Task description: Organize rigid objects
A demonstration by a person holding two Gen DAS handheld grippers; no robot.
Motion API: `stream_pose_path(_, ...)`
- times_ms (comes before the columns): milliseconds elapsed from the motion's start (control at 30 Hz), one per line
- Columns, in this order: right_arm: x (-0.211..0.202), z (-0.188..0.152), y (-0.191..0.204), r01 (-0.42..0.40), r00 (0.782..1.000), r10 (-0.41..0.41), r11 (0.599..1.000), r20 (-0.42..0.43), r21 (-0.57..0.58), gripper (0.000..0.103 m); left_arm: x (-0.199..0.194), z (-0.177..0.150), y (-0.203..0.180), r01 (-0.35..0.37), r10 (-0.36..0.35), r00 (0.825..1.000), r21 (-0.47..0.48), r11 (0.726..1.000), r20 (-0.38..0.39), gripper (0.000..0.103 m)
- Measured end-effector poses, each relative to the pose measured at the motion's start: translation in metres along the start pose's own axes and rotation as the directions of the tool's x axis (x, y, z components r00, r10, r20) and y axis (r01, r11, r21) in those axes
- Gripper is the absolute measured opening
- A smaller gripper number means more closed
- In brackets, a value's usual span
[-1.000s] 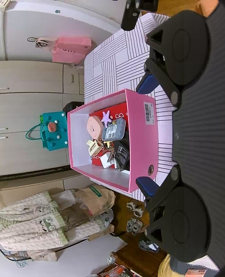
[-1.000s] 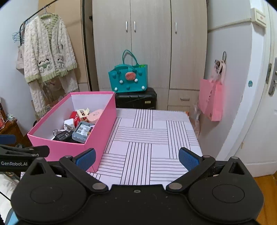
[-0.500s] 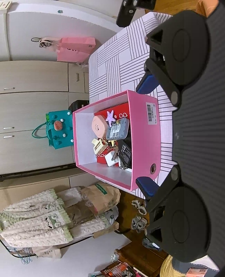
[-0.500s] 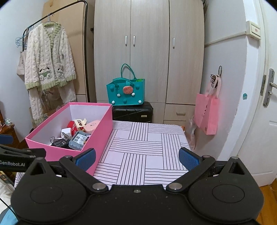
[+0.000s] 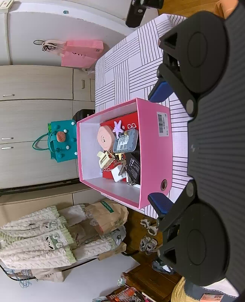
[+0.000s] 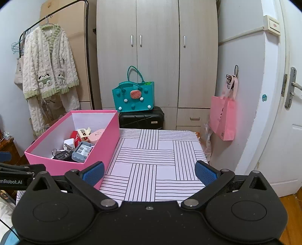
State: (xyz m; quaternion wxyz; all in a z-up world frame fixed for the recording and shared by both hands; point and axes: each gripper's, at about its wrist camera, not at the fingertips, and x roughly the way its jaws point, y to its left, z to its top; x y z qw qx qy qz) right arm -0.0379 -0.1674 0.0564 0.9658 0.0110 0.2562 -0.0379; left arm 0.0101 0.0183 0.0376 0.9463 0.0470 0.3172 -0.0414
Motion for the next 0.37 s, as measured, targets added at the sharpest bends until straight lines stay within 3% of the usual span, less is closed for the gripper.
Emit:
stream_pose_path(233, 0.0008, -0.0006, 0.0005, -0.007, 1.000, 0.007, 1.000, -0.005, -0.003, 0.103, -0.0020, 0.0003, -0.0007, -0.012, 0.011, 1.000, 0.011, 1.000, 0.012, 0.103)
stream_pose_path(367, -0.0010, 0.0001, 0.0000, -0.010, 1.000, 0.010, 1.000, -0.004, -0.005, 0.103, -0.0059, -0.0012, -0.0052, -0.063, 0.061, 0.998, 0.042, 0.997, 0.035, 0.103)
